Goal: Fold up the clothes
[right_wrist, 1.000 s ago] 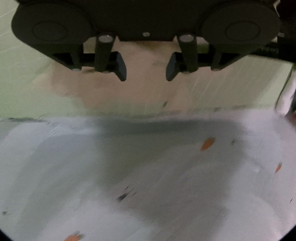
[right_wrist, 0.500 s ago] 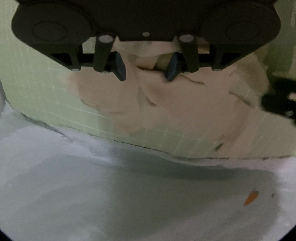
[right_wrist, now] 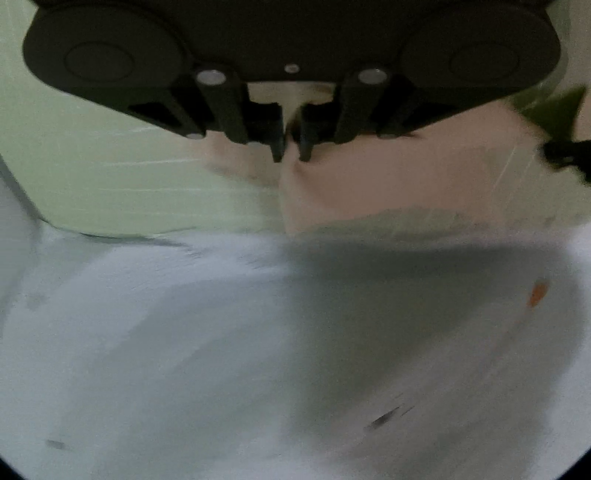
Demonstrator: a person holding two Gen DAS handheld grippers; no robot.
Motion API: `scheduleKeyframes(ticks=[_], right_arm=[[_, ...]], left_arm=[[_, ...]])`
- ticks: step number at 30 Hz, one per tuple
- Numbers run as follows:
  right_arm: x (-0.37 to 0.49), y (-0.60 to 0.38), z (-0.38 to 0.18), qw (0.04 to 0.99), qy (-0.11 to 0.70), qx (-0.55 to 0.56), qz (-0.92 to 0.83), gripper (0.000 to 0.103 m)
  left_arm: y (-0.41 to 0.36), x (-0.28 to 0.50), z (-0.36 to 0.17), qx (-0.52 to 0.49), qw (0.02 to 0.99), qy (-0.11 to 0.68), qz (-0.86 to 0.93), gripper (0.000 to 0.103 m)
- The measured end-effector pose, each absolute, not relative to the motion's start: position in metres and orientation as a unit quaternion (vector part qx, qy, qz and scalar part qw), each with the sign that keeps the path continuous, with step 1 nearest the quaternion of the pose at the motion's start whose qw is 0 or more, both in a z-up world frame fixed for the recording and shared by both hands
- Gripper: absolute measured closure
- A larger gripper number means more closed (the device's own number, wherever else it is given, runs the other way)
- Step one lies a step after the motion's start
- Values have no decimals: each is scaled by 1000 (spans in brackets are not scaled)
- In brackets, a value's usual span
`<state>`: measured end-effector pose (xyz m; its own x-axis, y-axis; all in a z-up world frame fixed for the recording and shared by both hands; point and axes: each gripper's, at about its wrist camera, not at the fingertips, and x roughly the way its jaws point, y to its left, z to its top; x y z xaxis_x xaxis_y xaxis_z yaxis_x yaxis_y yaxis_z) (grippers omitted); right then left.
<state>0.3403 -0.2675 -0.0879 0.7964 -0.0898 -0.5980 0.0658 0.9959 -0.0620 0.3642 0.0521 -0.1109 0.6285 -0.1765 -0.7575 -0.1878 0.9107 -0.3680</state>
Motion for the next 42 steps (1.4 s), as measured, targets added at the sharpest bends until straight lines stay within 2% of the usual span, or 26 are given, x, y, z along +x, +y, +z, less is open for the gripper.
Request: scheduleKeyframes(ticks=[7,12,15,16,17,18,19,21,28,34,42], right_arm=[[325,-333,-60,953,260,26,-154,96],[329,-364,-75,941,273,66,-190,95],[333,-364,-90,929,301,84,-197,93],[333,-362,-93,926,308,89,-200,83],[332,-360,-95,923,313,92,-203,70],[330,-358,-97,921,317,95,-207,62],[328,-356,-97,919,319,101,-210,55],[318,-345,-98,917,322,116,-206,54],[278,-292,-96,917,320,144,-191,55],[271,-249,-102,917,344,160,-127,62],[261,-235,-114,901,387,173,-95,62]], left_arm=[[115,372,-82,-158,909,365,125,92],[160,378,-61,-118,919,313,210,91],[164,379,-74,-139,903,350,208,85],[158,376,-78,-140,902,359,196,80],[151,372,-81,-140,901,367,183,70],[144,368,-84,-140,901,375,171,60],[136,365,-87,-143,900,381,154,57],[115,353,-96,-162,894,405,105,52],[31,327,-128,-207,847,489,-40,52],[-15,321,-128,-212,826,511,-109,51],[-23,332,-132,-249,804,526,-119,51]])
